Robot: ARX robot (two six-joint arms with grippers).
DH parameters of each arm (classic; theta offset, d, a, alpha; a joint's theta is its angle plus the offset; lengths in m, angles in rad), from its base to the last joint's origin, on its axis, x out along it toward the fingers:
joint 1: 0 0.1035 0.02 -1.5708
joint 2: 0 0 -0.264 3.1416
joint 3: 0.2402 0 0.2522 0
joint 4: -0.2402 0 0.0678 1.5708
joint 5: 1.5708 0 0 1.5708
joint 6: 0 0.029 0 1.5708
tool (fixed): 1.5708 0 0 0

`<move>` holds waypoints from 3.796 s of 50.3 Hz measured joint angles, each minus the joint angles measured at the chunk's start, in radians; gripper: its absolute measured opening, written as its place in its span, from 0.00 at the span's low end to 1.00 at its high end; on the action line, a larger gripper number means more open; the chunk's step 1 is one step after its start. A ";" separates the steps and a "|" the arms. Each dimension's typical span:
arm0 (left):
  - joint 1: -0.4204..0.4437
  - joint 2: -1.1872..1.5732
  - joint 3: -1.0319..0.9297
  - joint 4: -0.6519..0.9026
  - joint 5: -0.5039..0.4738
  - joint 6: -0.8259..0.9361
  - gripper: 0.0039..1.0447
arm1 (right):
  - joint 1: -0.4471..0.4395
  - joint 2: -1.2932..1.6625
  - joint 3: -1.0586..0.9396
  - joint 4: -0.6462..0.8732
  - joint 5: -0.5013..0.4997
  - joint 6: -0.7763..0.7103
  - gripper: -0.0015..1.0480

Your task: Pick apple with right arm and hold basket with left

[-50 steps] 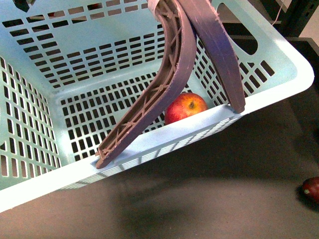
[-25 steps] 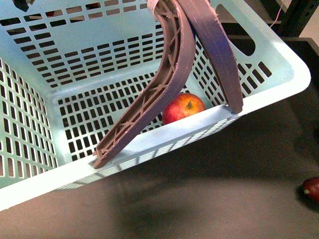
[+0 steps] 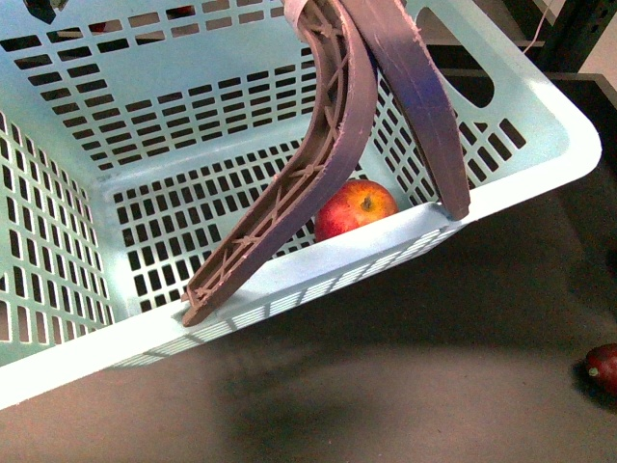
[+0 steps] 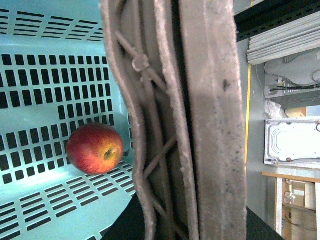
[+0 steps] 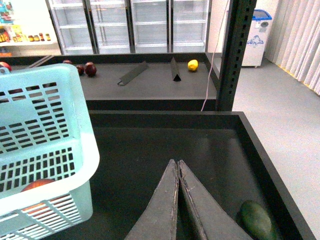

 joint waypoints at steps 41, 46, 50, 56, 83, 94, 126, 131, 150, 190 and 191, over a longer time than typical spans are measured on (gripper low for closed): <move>-0.009 0.000 -0.016 0.063 -0.078 -0.038 0.15 | 0.000 -0.115 0.000 -0.099 0.001 0.000 0.92; -0.020 0.000 -0.032 0.149 -0.257 -0.173 0.15 | 0.000 -0.116 0.000 -0.099 0.000 0.000 0.92; 0.021 -0.008 -0.032 0.153 -0.296 -0.229 0.15 | 0.000 -0.116 0.000 -0.099 0.002 0.000 0.92; 0.109 -0.008 -0.035 0.142 -0.293 -0.332 0.15 | 0.000 -0.116 0.000 -0.099 0.001 0.000 0.92; 0.459 0.347 0.122 0.059 -0.317 -0.555 0.15 | 0.000 -0.116 0.000 -0.100 0.002 0.000 0.92; 0.491 0.422 0.145 0.060 -0.314 -0.607 0.15 | 0.000 -0.116 0.000 -0.100 0.002 0.000 0.92; 0.495 0.428 0.145 0.061 -0.307 -0.584 0.58 | 0.000 -0.116 0.000 -0.100 0.002 0.000 0.92; 0.494 0.398 0.140 0.051 -0.312 -0.588 0.72 | 0.000 -0.116 0.000 -0.100 0.001 0.000 0.92; 0.508 -0.017 -0.102 -0.085 -0.346 -0.570 0.94 | 0.000 -0.116 0.000 -0.100 0.001 0.000 0.92; 0.548 -0.478 -0.830 0.918 -0.055 0.888 0.03 | 0.000 -0.116 0.000 -0.100 0.002 0.000 0.92; 0.548 -0.484 -0.835 0.918 -0.055 0.889 0.03 | 0.000 -0.116 0.000 -0.100 0.002 0.000 0.92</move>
